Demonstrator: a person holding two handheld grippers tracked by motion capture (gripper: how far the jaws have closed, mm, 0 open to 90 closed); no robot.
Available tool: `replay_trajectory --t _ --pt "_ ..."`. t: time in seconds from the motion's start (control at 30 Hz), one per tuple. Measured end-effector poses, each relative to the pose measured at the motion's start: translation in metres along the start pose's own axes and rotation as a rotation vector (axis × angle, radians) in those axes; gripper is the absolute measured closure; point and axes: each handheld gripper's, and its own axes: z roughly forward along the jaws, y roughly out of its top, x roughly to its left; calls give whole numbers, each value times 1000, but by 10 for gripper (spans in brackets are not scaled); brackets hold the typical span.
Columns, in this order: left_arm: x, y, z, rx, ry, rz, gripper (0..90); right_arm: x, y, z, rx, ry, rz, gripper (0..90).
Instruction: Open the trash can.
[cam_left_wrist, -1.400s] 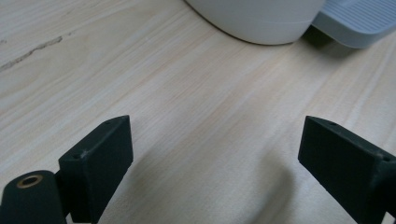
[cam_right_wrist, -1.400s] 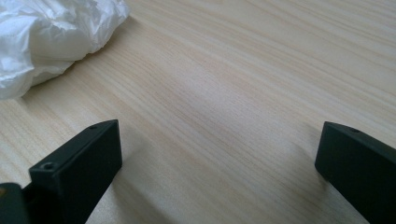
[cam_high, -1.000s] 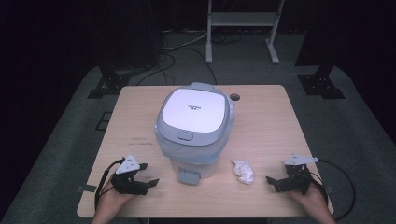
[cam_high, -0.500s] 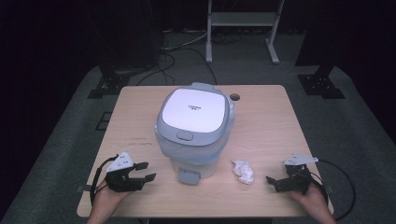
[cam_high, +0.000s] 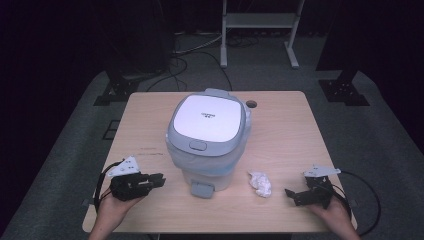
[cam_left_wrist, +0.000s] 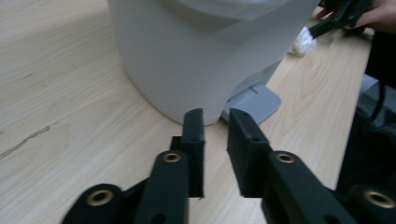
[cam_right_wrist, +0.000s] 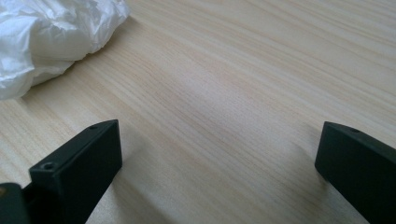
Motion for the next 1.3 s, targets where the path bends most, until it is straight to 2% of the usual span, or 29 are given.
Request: replay_trajectory --t 0.2,0.37,0.73,1.3 --pt "-4 8 -5 -3 -39 7 900 0 0 0 0 0 0 0" --pt "-5 14 -9 -3 -60 8 900 0 0 0 0 0 0 0" --pt "-11 37 -22 -57 -110 36 900 0 0 0 0 0 0 0" --pt "-20 73 -36 -96 -182 105 900 0 0 0 0 -1 0 0"
